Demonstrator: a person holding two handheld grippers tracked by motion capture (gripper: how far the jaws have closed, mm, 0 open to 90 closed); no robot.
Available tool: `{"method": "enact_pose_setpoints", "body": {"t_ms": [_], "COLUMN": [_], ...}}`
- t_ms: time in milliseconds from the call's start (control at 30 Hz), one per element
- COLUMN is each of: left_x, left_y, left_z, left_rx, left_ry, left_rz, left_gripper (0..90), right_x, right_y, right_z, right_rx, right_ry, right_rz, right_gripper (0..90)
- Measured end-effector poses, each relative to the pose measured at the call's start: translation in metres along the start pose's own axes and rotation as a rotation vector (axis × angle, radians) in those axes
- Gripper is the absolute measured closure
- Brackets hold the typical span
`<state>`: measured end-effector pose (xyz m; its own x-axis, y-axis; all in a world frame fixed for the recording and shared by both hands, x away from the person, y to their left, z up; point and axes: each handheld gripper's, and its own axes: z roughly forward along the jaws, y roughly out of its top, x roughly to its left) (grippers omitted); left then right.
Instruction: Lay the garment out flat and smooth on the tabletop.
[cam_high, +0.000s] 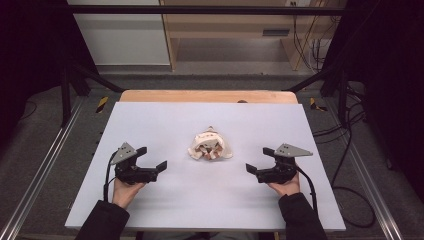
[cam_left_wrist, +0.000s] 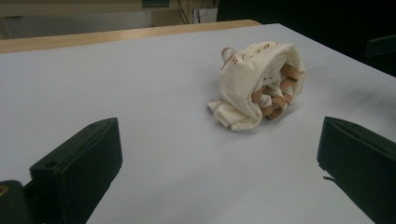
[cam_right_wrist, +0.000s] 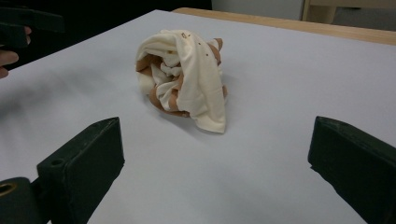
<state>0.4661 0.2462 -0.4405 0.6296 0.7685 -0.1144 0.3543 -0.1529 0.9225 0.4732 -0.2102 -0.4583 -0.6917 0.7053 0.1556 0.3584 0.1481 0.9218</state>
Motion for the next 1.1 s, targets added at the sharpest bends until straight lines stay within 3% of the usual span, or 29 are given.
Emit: {"method": "enact_pose_setpoints", "body": {"t_ms": [767,933,1100], "left_x": [-0.019,-0.026,-0.032], "left_y": [0.015,0.018,0.019], "left_z": [0.056,0.068,0.078], "left_rx": [0.045,0.050,0.056], "left_ry": [0.004,0.007,-0.001], "left_rz": [-0.003,0.008,0.008], "left_gripper": [3.6,7.4,18.1], "right_x": [0.014,0.017,0.018], "right_y": [0.013,0.014,0.013], "right_z": [0.051,0.062,0.075], "right_rx": [0.060,0.072,0.089], "right_ry": [0.009,0.007,0.002], "right_rz": [-0.006,-0.005,0.004], "right_gripper": [6.2,8.8,16.4]}}
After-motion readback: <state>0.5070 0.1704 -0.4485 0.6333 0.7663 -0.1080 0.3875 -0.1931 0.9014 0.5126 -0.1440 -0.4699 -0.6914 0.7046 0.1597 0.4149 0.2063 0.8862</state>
